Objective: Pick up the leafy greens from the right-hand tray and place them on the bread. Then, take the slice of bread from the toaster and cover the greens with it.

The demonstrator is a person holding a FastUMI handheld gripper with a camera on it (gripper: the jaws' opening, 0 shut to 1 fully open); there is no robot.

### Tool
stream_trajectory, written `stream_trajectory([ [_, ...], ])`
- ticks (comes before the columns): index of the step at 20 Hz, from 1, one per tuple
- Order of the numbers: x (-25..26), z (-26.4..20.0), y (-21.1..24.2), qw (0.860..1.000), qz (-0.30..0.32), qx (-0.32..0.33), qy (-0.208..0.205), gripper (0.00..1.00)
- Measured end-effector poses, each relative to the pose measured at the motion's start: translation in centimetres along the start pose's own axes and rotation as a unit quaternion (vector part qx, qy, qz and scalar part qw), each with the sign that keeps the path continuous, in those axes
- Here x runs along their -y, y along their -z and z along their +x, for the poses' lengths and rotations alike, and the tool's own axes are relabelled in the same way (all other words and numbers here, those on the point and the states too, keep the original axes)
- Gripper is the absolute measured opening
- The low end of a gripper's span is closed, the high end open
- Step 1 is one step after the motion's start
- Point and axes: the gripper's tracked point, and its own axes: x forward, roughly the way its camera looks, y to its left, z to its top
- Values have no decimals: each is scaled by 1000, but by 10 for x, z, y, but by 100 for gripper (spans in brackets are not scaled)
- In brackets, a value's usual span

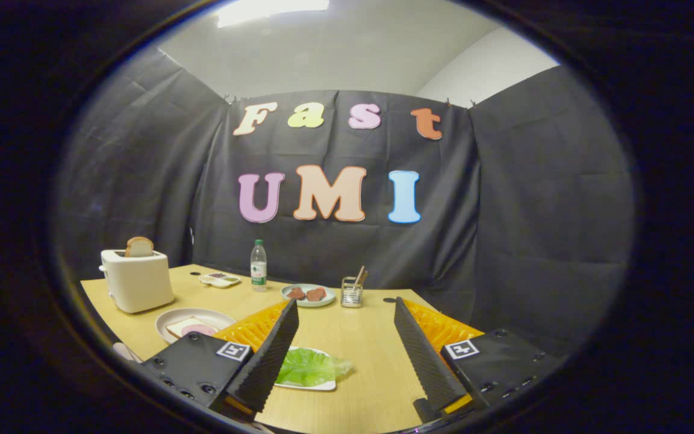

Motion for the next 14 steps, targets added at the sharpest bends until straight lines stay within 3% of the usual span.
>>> stream_trajectory([
  [6, -22, 35, 53, 993, -23, -106, -54, 100],
  [10, -31, 57, 101, 976, 16, -203, -73, 100],
  [14, -31, 75, 144, 958, 17, -277, -76, 100],
])
